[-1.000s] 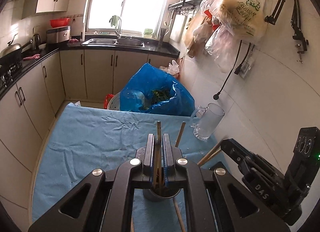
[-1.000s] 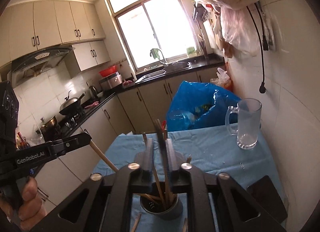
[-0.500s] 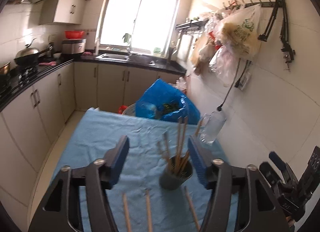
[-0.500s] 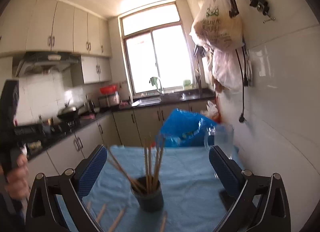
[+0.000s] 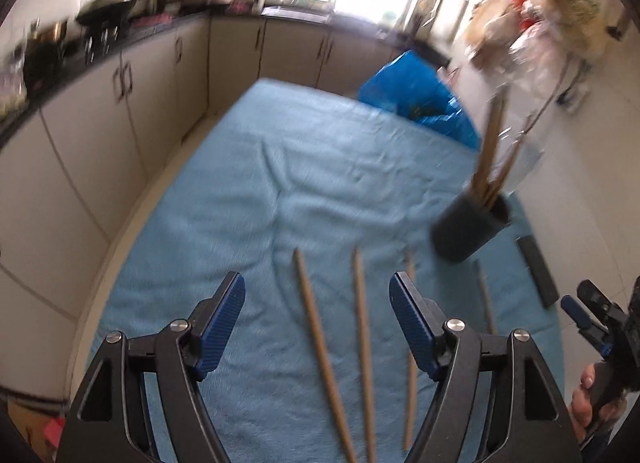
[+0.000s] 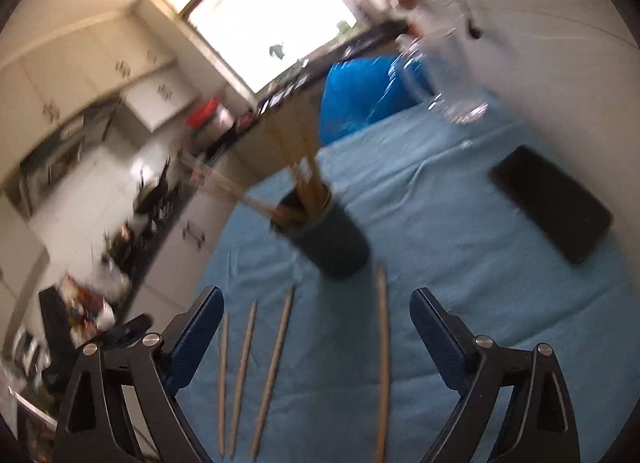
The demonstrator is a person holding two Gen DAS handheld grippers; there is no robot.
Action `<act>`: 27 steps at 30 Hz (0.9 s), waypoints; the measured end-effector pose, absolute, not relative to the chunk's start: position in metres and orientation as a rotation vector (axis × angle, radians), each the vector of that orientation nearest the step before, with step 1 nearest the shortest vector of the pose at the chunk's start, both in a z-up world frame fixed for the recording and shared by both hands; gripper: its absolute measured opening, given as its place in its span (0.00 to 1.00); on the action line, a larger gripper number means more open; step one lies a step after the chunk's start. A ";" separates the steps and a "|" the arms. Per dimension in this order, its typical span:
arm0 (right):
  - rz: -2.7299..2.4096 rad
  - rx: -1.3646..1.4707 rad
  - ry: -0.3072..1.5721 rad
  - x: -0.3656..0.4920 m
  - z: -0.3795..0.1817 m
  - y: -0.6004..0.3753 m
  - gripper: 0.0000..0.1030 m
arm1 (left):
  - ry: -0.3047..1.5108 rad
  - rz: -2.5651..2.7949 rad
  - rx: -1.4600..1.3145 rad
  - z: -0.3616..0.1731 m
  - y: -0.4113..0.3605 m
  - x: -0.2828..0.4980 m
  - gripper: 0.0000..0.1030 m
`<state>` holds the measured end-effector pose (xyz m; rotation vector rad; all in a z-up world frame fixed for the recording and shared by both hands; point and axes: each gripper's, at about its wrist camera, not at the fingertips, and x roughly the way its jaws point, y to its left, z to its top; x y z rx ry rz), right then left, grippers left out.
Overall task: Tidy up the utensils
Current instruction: 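Lower both grippers onto chopsticks on the towel and close on them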
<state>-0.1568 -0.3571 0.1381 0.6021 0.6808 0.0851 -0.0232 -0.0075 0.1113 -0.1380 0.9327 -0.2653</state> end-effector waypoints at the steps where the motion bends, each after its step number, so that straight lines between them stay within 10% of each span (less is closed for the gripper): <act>1: 0.083 0.571 0.704 -0.152 0.137 -0.349 0.94 | 0.950 -0.273 -0.154 0.105 -0.005 -0.020 0.71; 9: 0.128 0.489 0.941 -0.097 0.109 -0.288 0.63 | 1.031 -0.216 -0.219 0.073 0.017 -0.008 0.71; 13: 0.107 0.449 0.998 -0.067 0.094 -0.265 0.47 | 1.026 -0.188 -0.205 0.072 0.026 -0.010 0.55; 27: -0.282 0.314 1.015 -0.069 0.072 -0.326 0.43 | 1.096 -0.271 -0.207 0.056 0.020 0.013 0.47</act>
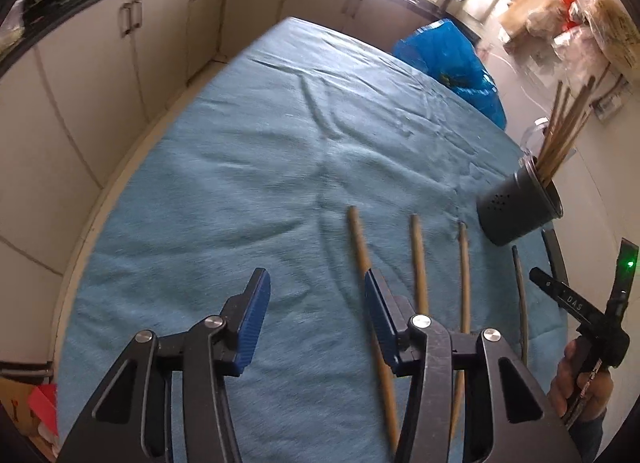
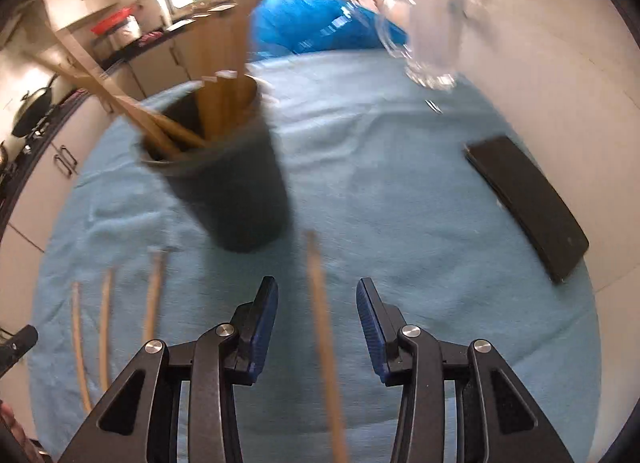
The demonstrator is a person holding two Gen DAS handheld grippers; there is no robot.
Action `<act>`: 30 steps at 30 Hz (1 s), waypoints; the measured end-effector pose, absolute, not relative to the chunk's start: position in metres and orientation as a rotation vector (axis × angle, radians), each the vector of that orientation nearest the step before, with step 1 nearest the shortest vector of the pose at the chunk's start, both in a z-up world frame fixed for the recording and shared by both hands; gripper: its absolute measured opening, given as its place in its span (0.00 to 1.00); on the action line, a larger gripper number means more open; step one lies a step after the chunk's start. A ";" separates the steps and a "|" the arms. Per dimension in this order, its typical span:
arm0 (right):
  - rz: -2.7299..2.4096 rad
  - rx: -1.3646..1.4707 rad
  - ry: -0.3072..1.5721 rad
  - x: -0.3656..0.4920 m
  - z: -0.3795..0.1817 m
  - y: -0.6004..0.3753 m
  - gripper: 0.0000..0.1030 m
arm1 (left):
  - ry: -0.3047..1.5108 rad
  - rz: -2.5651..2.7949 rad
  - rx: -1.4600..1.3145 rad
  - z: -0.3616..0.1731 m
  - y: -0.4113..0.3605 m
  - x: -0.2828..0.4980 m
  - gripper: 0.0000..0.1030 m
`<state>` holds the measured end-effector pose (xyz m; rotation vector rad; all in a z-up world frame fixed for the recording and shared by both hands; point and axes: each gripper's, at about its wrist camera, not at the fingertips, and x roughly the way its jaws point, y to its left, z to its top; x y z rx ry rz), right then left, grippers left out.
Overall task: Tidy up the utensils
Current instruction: 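Lower both grippers onto chopsticks on the towel and close on them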
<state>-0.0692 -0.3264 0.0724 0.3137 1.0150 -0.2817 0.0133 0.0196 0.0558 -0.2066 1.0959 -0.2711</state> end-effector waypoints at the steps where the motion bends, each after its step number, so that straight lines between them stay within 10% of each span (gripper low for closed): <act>1: -0.277 0.329 1.021 -0.071 0.070 -0.334 0.43 | 1.107 -0.268 -0.198 0.054 0.014 0.018 0.47; 10: -0.209 0.317 1.044 -0.067 0.068 -0.343 0.43 | 1.185 -0.200 -0.128 0.029 -0.019 0.055 0.43; 20: -0.148 0.408 1.073 -0.051 0.057 -0.358 0.43 | 1.153 -0.135 -0.025 0.027 -0.043 0.055 0.09; 26: -0.125 0.347 1.088 -0.037 0.054 -0.344 0.43 | 1.158 -0.140 -0.025 0.027 -0.042 0.060 0.09; 30: -0.142 0.271 1.095 -0.028 0.049 -0.333 0.24 | 1.147 -0.141 -0.023 0.027 -0.044 0.062 0.08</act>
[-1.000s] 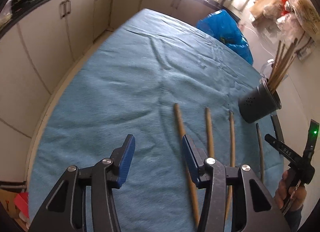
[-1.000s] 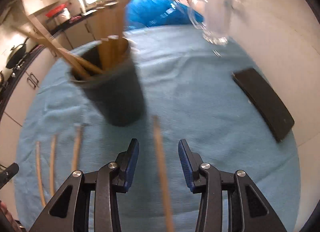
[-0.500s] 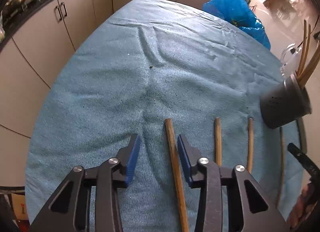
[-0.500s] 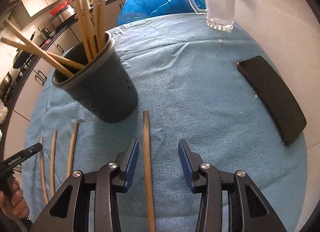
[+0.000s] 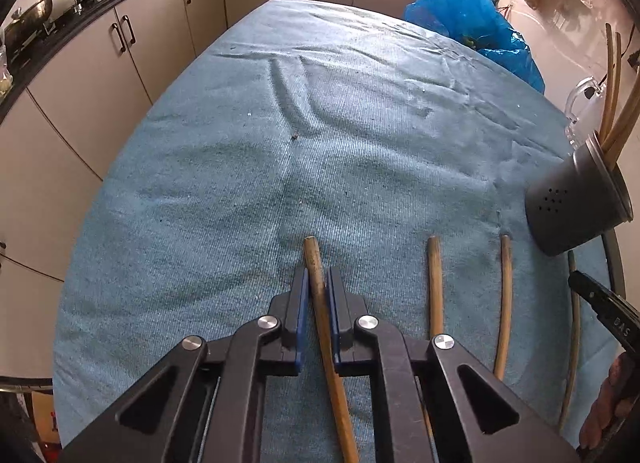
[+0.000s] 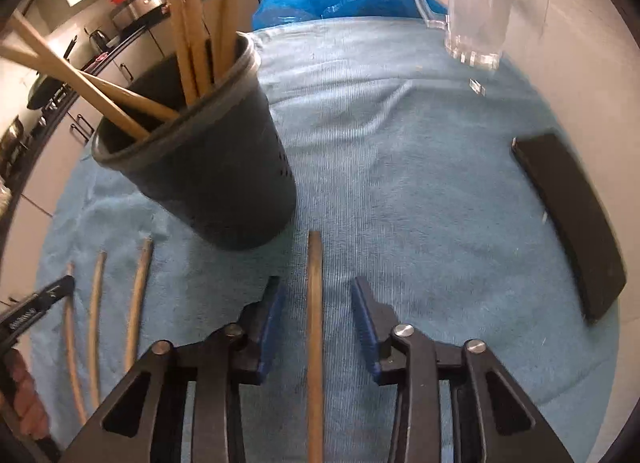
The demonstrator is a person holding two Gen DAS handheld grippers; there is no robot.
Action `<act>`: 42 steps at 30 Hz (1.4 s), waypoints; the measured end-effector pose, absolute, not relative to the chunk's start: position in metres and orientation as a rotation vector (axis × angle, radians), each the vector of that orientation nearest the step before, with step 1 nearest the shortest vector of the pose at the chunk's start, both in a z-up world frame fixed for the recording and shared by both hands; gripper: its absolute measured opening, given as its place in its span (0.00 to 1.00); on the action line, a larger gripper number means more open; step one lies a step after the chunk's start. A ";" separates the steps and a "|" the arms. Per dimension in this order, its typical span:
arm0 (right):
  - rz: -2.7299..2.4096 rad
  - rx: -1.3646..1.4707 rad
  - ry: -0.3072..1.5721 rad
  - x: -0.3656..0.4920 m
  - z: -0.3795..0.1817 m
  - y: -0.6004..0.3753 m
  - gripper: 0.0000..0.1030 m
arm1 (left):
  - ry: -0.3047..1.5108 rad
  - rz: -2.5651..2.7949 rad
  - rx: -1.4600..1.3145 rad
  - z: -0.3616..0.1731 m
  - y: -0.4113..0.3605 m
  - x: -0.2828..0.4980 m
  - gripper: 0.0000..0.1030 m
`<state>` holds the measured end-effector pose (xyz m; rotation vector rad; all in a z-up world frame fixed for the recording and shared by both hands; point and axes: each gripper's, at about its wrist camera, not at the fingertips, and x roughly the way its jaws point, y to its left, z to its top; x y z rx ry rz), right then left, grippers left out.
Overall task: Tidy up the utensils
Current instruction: 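Lower both grippers onto chopsticks on the towel and close on them, then lift both held chopsticks upright and carry them over the black cup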
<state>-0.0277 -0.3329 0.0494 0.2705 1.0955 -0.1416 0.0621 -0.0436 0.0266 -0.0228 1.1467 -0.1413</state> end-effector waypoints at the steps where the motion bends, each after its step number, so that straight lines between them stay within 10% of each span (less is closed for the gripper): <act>1: -0.144 0.260 1.096 -0.027 0.049 -0.332 0.21 | 1.145 -0.143 -0.024 0.027 -0.043 0.061 0.08; 3: -0.126 0.262 1.103 -0.029 0.049 -0.330 0.08 | 1.143 -0.175 -0.050 0.028 -0.041 0.057 0.07; 23: 0.109 0.330 0.580 -0.151 0.184 -0.298 0.08 | 0.754 -0.311 -0.125 0.167 -0.030 -0.050 0.07; 42: 0.106 0.313 0.519 -0.176 0.198 -0.298 0.08 | 0.680 -0.345 -0.112 0.195 -0.041 -0.079 0.07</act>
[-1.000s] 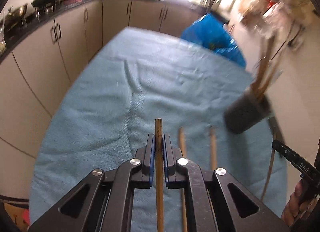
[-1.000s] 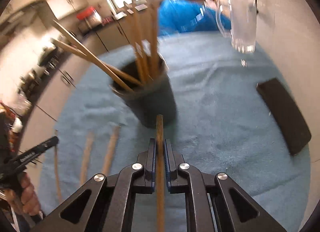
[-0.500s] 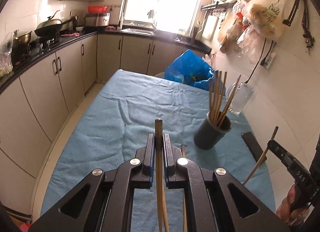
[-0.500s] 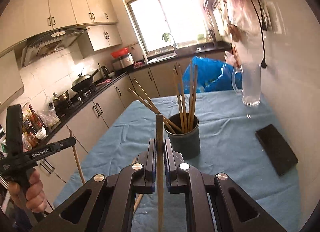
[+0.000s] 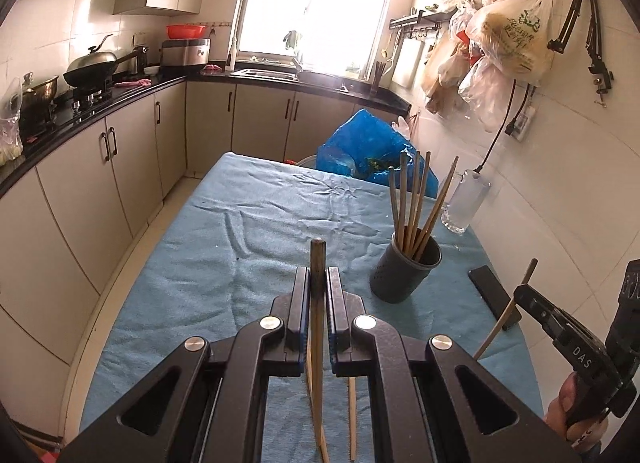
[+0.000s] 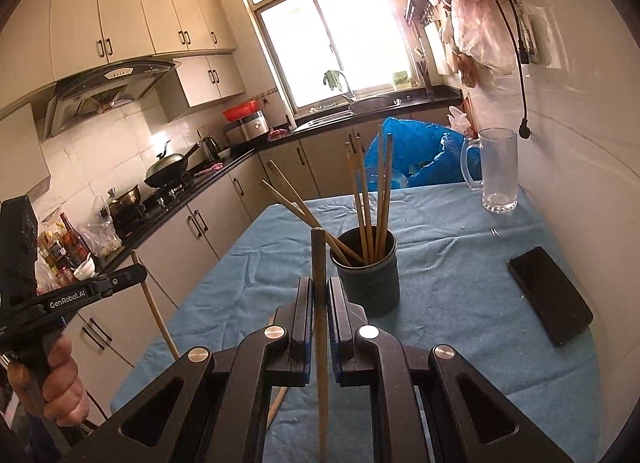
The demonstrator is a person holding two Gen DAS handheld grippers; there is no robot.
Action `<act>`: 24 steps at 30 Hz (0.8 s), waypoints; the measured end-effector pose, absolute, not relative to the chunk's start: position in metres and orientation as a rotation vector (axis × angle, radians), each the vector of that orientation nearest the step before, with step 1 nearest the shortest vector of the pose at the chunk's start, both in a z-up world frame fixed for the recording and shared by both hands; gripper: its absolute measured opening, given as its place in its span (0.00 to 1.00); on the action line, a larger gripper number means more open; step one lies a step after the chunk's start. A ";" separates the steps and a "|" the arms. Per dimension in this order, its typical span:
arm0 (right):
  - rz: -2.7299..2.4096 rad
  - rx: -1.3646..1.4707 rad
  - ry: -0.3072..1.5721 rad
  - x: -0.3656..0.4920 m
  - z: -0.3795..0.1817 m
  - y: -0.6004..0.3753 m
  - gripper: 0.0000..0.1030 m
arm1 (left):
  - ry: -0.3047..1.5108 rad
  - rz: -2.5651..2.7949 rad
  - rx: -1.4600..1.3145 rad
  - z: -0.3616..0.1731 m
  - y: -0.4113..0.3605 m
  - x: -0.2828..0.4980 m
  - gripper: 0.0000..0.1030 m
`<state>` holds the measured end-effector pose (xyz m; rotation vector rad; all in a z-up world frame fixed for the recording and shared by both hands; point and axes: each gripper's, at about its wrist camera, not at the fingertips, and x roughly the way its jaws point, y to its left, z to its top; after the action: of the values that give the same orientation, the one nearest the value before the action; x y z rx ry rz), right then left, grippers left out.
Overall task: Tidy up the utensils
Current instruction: 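Lift both held chopsticks upright and carry them over the black cup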
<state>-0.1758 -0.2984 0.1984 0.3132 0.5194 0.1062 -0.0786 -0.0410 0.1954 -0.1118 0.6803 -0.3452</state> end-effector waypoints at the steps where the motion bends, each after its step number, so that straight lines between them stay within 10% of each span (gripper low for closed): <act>1: 0.107 0.315 0.518 -0.176 0.198 -0.299 0.08 | 0.678 -0.349 -0.111 0.197 -0.041 -0.080 0.07; 24: 0.103 0.320 0.483 -0.184 0.207 -0.302 0.08 | 0.656 -0.378 -0.074 0.204 -0.053 -0.088 0.07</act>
<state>-0.1840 -0.3017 0.2065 0.3204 0.4828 0.1031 -0.0879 -0.0532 0.2042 -0.0740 0.6562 -0.3783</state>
